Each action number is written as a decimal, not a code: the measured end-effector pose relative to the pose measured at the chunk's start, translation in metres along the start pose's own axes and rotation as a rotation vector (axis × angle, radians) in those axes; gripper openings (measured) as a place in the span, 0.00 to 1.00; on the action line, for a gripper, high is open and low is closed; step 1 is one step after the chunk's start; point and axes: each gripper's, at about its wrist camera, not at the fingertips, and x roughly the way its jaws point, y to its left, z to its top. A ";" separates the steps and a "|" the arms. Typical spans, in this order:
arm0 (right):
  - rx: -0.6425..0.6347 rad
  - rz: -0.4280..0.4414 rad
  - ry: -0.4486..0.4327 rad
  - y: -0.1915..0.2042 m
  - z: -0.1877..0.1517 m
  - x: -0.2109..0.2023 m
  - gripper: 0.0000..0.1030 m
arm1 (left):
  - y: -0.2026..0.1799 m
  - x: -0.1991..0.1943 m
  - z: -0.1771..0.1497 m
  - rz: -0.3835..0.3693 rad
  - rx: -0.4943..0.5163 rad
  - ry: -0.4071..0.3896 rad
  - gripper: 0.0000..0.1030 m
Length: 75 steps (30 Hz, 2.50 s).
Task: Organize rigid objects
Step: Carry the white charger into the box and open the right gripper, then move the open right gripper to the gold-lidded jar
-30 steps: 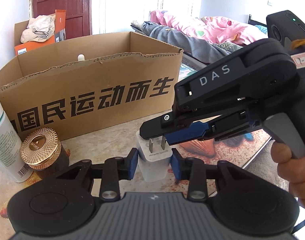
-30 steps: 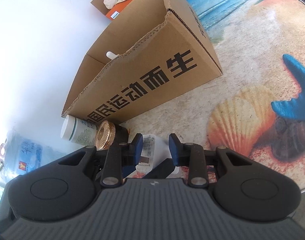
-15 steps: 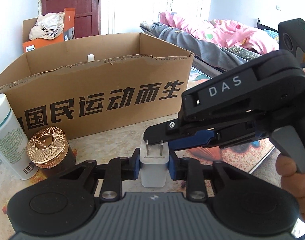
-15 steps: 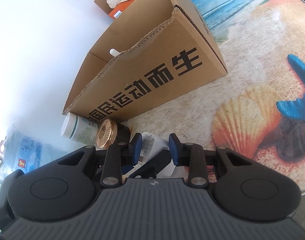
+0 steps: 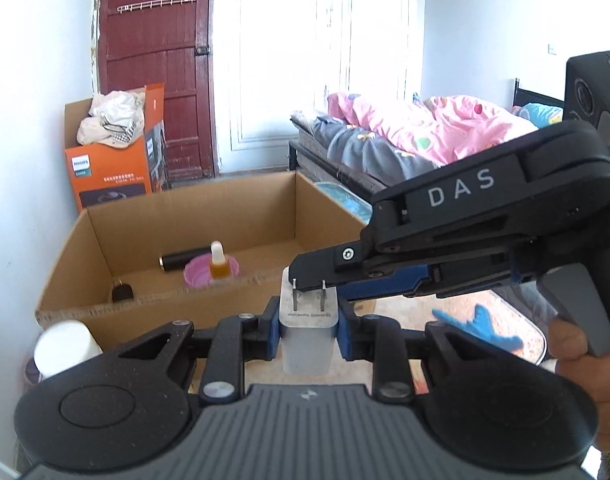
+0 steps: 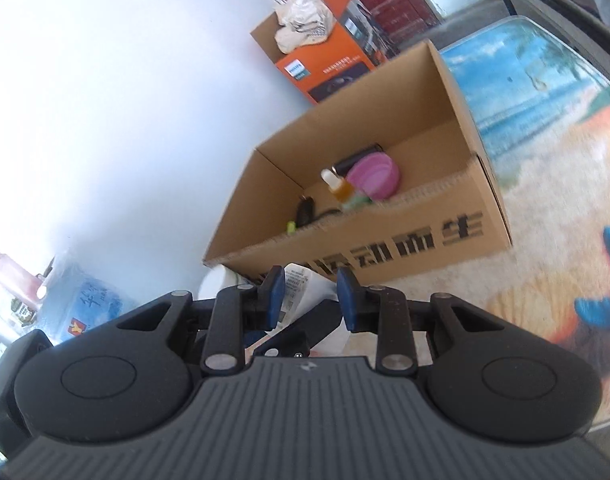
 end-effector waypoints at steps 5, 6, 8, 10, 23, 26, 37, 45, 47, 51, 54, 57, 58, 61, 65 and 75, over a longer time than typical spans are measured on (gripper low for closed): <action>-0.081 0.037 -0.037 0.020 0.054 -0.002 0.27 | 0.010 0.013 0.053 0.013 -0.013 -0.039 0.27; -0.084 0.041 -0.035 0.020 0.068 0.001 0.27 | 0.012 0.019 0.061 0.011 -0.023 -0.036 0.27; -0.095 0.032 -0.024 0.019 0.092 0.010 0.27 | 0.018 0.038 0.078 0.005 -0.055 -0.010 0.27; -0.098 0.013 0.000 0.013 0.115 0.024 0.27 | 0.024 0.061 0.091 -0.001 -0.100 0.034 0.27; -0.085 -0.140 0.213 -0.053 0.191 0.146 0.26 | 0.062 0.191 0.104 0.053 -0.276 0.289 0.27; -0.123 -0.166 0.236 -0.058 0.193 0.161 0.26 | 0.063 0.202 0.102 0.071 -0.285 0.314 0.27; -0.244 -0.193 0.249 -0.050 0.194 0.178 0.25 | 0.065 0.218 0.102 0.096 -0.307 0.328 0.27; -0.267 -0.169 0.229 -0.043 0.188 0.169 0.25 | 0.055 0.206 0.102 0.077 -0.293 0.315 0.27; -0.271 -0.165 0.205 -0.039 0.189 0.158 0.25 | 0.052 0.198 0.104 0.072 -0.282 0.304 0.30; -0.267 -0.140 0.145 -0.028 0.192 0.126 0.25 | 0.043 0.171 0.110 0.050 -0.248 0.266 0.46; -0.261 -0.114 0.093 -0.018 0.188 0.094 0.25 | 0.034 0.144 0.112 0.022 -0.199 0.225 0.58; -0.249 -0.077 0.041 -0.012 0.178 0.056 0.26 | 0.026 0.112 0.110 -0.004 -0.149 0.188 0.71; -0.242 -0.063 0.019 -0.010 0.173 0.041 0.27 | 0.024 0.102 0.107 -0.014 -0.138 0.178 0.74; -0.243 -0.027 -0.045 -0.005 0.153 0.002 0.28 | 0.021 0.070 0.094 -0.037 -0.102 0.151 0.85; -0.234 0.005 -0.109 -0.003 0.111 -0.042 0.31 | 0.022 0.033 0.066 -0.053 -0.070 0.135 0.91; -0.150 0.002 -0.045 -0.010 0.014 -0.042 0.39 | 0.046 -0.023 -0.016 -0.002 -0.108 0.122 0.92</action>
